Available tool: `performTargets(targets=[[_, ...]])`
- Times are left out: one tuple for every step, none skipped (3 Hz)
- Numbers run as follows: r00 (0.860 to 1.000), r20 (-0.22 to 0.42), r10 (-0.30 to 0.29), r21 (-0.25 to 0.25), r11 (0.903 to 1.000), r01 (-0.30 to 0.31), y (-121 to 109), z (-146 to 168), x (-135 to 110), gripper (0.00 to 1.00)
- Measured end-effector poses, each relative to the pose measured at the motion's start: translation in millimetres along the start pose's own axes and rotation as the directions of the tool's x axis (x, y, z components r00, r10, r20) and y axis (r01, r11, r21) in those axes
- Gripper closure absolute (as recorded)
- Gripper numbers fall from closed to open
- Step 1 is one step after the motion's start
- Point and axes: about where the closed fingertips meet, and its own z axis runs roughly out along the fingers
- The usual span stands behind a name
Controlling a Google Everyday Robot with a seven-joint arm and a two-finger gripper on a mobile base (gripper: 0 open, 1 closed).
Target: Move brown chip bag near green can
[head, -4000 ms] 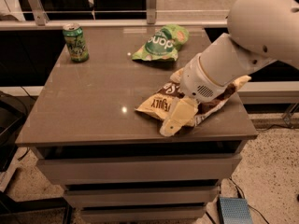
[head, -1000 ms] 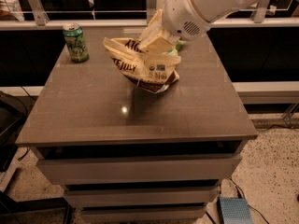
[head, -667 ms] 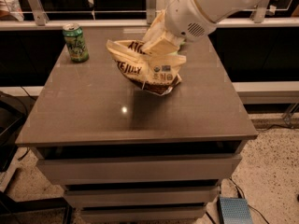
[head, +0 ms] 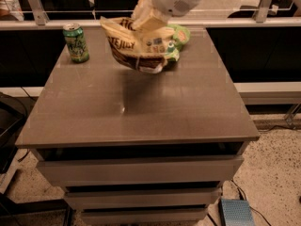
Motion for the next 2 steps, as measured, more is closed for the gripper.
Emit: performTargets(targets=[[0.994,0.007,-0.107,0.019,0.9941,0.107,-43.2,22.2,4.7,1.00],[0.986,0.010,-0.165,0.023,0.9860,0.165,-68.2,41.5,15.6,1.00]])
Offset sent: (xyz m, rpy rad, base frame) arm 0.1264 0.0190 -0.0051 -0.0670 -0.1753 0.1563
